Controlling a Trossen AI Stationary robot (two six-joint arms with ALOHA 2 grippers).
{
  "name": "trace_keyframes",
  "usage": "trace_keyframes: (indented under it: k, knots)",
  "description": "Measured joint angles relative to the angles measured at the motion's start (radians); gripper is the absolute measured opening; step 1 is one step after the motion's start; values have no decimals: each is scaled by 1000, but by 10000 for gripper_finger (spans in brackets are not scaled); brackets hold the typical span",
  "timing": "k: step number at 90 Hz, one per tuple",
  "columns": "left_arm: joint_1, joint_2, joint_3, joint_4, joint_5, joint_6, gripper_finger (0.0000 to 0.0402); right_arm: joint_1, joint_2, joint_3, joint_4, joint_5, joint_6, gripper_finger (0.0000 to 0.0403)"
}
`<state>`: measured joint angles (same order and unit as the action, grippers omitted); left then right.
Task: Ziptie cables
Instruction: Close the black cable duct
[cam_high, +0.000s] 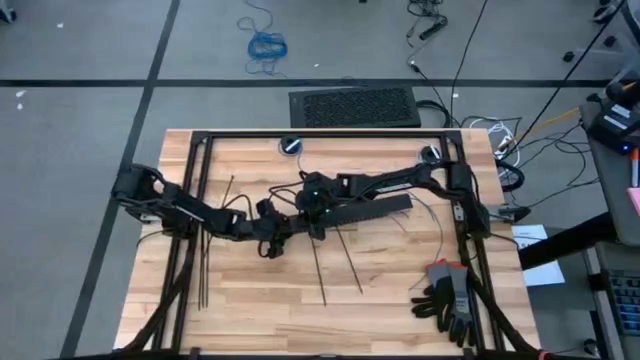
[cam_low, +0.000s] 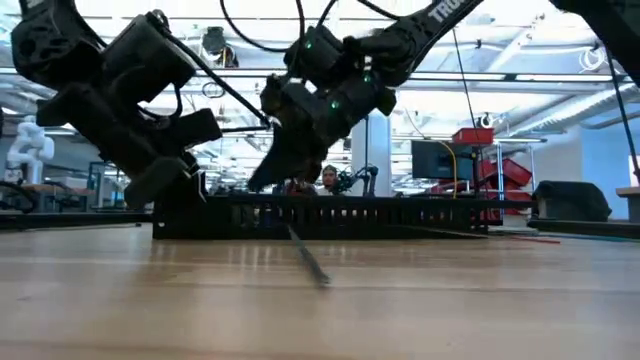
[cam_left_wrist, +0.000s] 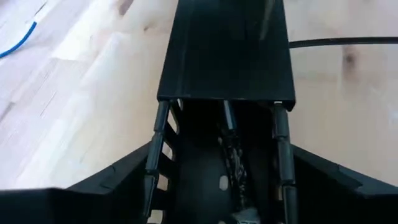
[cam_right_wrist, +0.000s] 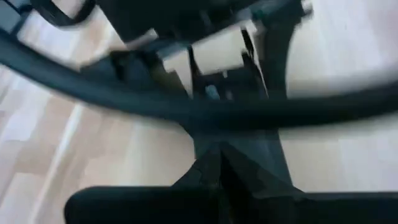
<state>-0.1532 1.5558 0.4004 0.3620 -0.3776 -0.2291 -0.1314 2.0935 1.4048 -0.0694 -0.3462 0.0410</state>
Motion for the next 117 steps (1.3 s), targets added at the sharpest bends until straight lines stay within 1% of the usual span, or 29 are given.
trace_keyframes:
  k: [10, 19, 27, 35, 44, 59, 64, 73, 86, 103, 117]
  knots:
    - [0, 0, 0, 0, 3, 0, 261, 0, 1, 0, 0, 1, -1, 0]
    - [0, 0, 0, 5, 4, 6, 251, 0, 1, 0, 6, 3, -12, 0]
    - [0, 0, 0, 6, 4, 7, 249, -3, 2, 0, 8, 3, -30, 0]
    - [0, 0, 0, 6, 4, 5, 249, -9, 19, 0, 51, -6, -26, 0]
    - [0, 0, 0, 6, 6, -1, 248, -16, 53, 2, 113, -54, -17, 0]
    - [2, 0, 0, 13, 23, 0, 248, -25, 101, 5, 190, -98, 22, 0]
    - [2, 0, 0, 14, 25, 0, 247, -27, 106, 5, 196, -118, 27, 0]
    - [2, 0, 0, 14, 26, 0, 247, -26, 107, 4, 206, -114, 25, 0]
    - [2, 0, 0, 15, 28, 1, 247, -26, 108, -1, 269, -144, 26, 0]
    - [1, 1, 0, 22, 37, 1, 247, -25, 61, -2, 264, -139, -2, 0]
    - [3, 1, 2, 8, 37, 9, 247, -35, -1, -1, 218, -144, -20, 0]
